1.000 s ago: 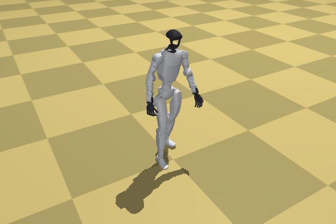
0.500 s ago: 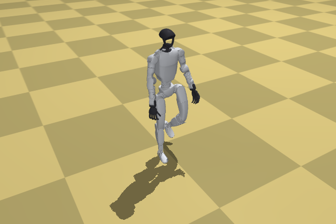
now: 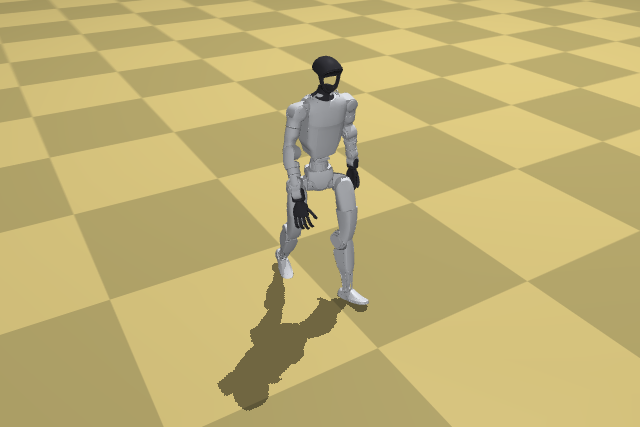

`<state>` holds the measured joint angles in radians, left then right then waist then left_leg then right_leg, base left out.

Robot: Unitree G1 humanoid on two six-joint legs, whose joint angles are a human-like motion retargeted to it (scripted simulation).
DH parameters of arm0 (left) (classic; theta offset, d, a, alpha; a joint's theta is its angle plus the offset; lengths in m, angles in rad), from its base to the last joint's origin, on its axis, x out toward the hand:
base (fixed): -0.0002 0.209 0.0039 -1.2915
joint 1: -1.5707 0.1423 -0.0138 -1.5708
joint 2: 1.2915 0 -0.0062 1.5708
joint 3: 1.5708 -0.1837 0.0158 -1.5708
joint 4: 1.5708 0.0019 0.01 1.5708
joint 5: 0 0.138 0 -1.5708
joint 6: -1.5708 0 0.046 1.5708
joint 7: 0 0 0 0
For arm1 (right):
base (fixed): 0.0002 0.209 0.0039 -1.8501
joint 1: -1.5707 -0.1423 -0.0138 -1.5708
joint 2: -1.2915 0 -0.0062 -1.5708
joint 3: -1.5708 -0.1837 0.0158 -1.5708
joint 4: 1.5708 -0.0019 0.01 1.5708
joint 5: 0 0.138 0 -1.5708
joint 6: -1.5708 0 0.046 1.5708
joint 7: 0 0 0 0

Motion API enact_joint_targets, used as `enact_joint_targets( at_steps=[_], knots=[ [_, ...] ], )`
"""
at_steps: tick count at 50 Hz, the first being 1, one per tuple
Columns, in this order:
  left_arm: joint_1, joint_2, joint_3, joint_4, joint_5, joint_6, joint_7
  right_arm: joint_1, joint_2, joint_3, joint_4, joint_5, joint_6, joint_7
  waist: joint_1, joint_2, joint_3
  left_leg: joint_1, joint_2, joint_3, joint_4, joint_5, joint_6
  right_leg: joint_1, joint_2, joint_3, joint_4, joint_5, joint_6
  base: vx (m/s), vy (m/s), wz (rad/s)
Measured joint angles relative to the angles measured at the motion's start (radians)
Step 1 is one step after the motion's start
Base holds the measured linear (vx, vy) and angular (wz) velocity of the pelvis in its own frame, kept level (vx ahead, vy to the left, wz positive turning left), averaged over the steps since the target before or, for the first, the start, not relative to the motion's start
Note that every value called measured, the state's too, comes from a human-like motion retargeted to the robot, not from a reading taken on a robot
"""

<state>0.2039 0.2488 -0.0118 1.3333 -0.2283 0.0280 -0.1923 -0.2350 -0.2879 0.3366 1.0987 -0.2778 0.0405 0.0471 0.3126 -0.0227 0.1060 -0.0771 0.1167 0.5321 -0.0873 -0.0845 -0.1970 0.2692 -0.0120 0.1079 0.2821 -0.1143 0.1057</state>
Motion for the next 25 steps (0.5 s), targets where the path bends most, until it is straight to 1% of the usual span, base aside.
enact_joint_targets(
  at_steps=[3, 5, 7, 10, 12, 14, 16, 18, 21, 22, 23, 25],
  knots=[
    [-0.084, 0.017, -0.008, 0.031, -0.008, 0.022, 0.034, 0.091, 0.014, -0.020, 0.038, 0.039, 0.011, 0.007, -0.081, 0.010, -0.041, 0.050, -0.010, -0.078, 0.004, -0.064, 0.046, -0.103, 0.010, -0.085, 0.267, 0.179, 0.003, 0.84, 0.30, 0.97],
    [-0.161, 0.028, -0.028, 0.052, -0.033, 0.039, 0.092, 0.142, 0.016, -0.018, 0.062, 0.083, 0.019, 0.004, -0.148, 0.009, -0.075, 0.050, -0.022, -0.142, 0.030, -0.114, 0.084, -0.218, -0.003, -0.146, 0.465, 0.247, 0.003, 0.82, 0.25, 1.24],
    [-0.237, 0.042, -0.105, 0.051, -0.149, 0.004, 0.201, 0.182, 0.012, 0.007, 0.095, 0.162, -0.034, 0.048, -0.229, 0.016, -0.091, 0.055, -0.034, -0.218, 0.069, -0.161, 0.131, -0.315, -0.020, -0.202, 0.607, 0.247, -0.022, 0.80, 0.20, 1.39],
    [-0.361, 0.059, -0.166, 0.038, -0.190, 0.006, 0.271, 0.247, 0.005, 0.013, 0.131, 0.158, -0.030, 0.048, -0.335, 0.032, -0.104, 0.075, -0.046, -0.300, 0.106, -0.214, 0.152, -0.452, -0.047, -0.270, 0.728, 0.176, -0.023, 0.75, 0.13, 1.31],
    [-0.441, 0.072, -0.206, 0.007, -0.204, 0.001, 0.292, 0.281, 0.002, 0.012, 0.157, 0.144, -0.028, 0.055, -0.404, 0.040, -0.106, 0.094, -0.056, -0.351, 0.122, -0.242, 0.164, -0.520, -0.066, -0.309, 0.714, 0.117, -0.006, 0.71, 0.07, 1.31],
    [-0.513, 0.087, -0.238, -0.038, -0.218, -0.009, 0.294, 0.307, -0.002, 0.008, 0.185, 0.129, -0.027, 0.067, -0.471, 0.045, -0.106, 0.116, -0.068, -0.398, 0.130, -0.266, 0.175, -0.569, -0.090, -0.349, 0.632, 0.077, 0.013, 0.69, 0.02, 1.25],
    [-0.577, 0.103, -0.258, -0.093, -0.238, -0.024, 0.282, 0.322, -0.005, 0.000, 0.215, 0.120, -0.026, 0.083, -0.531, 0.044, -0.106, 0.140, -0.085, -0.438, 0.135, -0.287, 0.183, -0.599, -0.123, -0.394, 0.486, 0.063, 0.031, 0.66, -0.03, 1.11],
    [-0.632, 0.117, -0.266, -0.151, -0.266, -0.040, 0.259, 0.328, -0.010, -0.011, 0.245, 0.118, -0.025, 0.096, -0.583, 0.037, -0.109, 0.165, -0.106, -0.470, 0.139, -0.307, 0.188, -0.611, -0.159, -0.445, 0.280, 0.068, 0.046, 0.64, -0.08, 0.90],
    [-0.695, 0.128, -0.258, -0.234, -0.328, -0.072, 0.225, 0.316, -0.022, -0.027, 0.280, 0.127, -0.023, 0.088, -0.645, 0.022, -0.103, 0.217, -0.138, -0.505, 0.146, -0.342, 0.180, -0.574, -0.189, -0.521, -0.124, 0.092, 0.077, 0.64, -0.13, 0.70],
    [-0.714, 0.128, -0.245, -0.259, -0.345, -0.075, 0.226, 0.304, -0.027, -0.033, 0.290, 0.123, -0.003, 0.076, -0.660, 0.019, -0.096, 0.240, -0.145, -0.513, 0.146, -0.355, 0.176, -0.558, -0.191, -0.542, -0.247, 0.098, 0.098, 0.66, -0.16, 0.40],
    [-0.734, 0.123, -0.221, -0.282, -0.353, -0.056, 0.246, 0.283, -0.031, -0.035, 0.299, 0.105, 0.054, 0.060, -0.667, 0.021, -0.087, 0.261, -0.149, -0.513, 0.141, -0.370, 0.176, -0.555, -0.191, -0.559, -0.338, 0.100, 0.132, 0.65, -0.20, 0.13],
    [-0.741, 0.119, -0.203, -0.322, -0.368, -0.052, 0.245, 0.270, -0.031, -0.044, 0.299, 0.080, 0.086, 0.052, -0.670, 0.031, -0.085, 0.299, -0.124, -0.501, 0.136, -0.391, 0.157, -0.590, -0.174, -0.570, -0.369, 0.055, 0.156, 0.64, -0.27, -0.15]
  ],
)
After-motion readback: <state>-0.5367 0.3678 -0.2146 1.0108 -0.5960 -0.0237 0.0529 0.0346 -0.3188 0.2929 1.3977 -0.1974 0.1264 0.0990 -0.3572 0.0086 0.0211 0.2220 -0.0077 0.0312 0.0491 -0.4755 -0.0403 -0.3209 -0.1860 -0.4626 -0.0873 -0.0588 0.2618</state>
